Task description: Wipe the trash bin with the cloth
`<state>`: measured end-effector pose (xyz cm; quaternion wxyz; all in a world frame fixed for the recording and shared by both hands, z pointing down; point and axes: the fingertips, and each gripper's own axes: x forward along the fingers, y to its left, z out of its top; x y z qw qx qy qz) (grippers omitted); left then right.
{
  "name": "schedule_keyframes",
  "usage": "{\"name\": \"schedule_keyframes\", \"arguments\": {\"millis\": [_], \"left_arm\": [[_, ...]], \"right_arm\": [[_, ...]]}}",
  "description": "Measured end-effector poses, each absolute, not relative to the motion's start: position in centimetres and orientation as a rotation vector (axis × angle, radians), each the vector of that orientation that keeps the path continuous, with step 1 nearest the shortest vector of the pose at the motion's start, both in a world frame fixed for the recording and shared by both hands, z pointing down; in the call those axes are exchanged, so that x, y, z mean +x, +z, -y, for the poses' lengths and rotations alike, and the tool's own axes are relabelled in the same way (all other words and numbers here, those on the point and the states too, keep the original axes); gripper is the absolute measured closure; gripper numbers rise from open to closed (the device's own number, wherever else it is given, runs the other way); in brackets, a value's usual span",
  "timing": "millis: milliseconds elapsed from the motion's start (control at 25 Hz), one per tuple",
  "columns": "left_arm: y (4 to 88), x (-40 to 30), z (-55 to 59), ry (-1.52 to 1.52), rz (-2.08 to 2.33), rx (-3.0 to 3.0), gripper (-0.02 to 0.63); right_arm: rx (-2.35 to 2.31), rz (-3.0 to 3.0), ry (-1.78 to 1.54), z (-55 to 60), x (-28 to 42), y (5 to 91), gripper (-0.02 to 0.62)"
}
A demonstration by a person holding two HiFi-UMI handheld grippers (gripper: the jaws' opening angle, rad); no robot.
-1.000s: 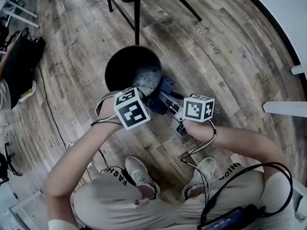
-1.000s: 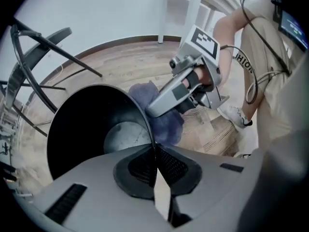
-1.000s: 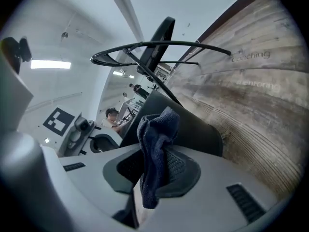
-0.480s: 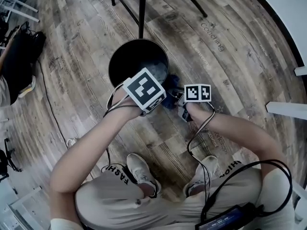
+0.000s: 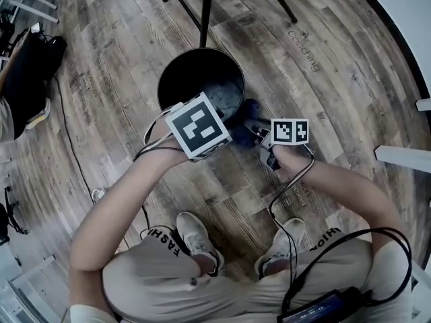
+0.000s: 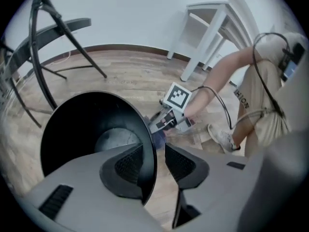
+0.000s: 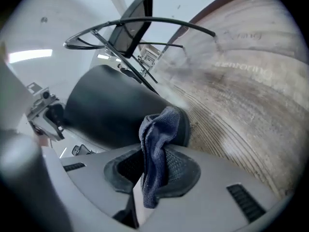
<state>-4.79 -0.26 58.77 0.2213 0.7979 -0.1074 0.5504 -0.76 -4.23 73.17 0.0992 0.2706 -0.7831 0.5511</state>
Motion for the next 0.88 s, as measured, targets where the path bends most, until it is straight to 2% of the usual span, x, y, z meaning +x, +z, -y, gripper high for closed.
{"name": "schedule_keyframes", "arguments": {"millis": [280, 320, 360, 480, 640, 880], "left_arm": [[62.1, -10.7, -2.4, 2.053, -0.014, 2.257, 0.457], [62.7, -11.1, -2.3, 2.095, -0.003, 2.247, 0.478], [63.1, -11.3, -2.3, 2.131, 0.003, 2.246, 0.533], [63.5, -11.3, -2.7, 2.220, -0.039, 2.237, 0.575], [63.6, -10.4, -2.7, 2.209, -0.039, 2.236, 0.586], [63.2, -8.2, -3.3, 2.012, 0.007, 2.234, 0.577]], "right_arm": [[0.723, 2.714, 1.579, 2.3, -1.6, 62.0, 0.532], [0.711, 2.748, 1.559, 2.0, -2.0, 60.8, 0.532], [0.703, 2.770, 1.546, 1.8, -2.4, 59.7, 0.532], [0.717, 2.757, 1.592, 1.8, -3.4, 58.4, 0.532], [0.739, 2.710, 1.645, 2.8, -3.3, 59.2, 0.532], [0.789, 2.546, 1.724, 3.9, -2.3, 63.5, 0.532]]}}
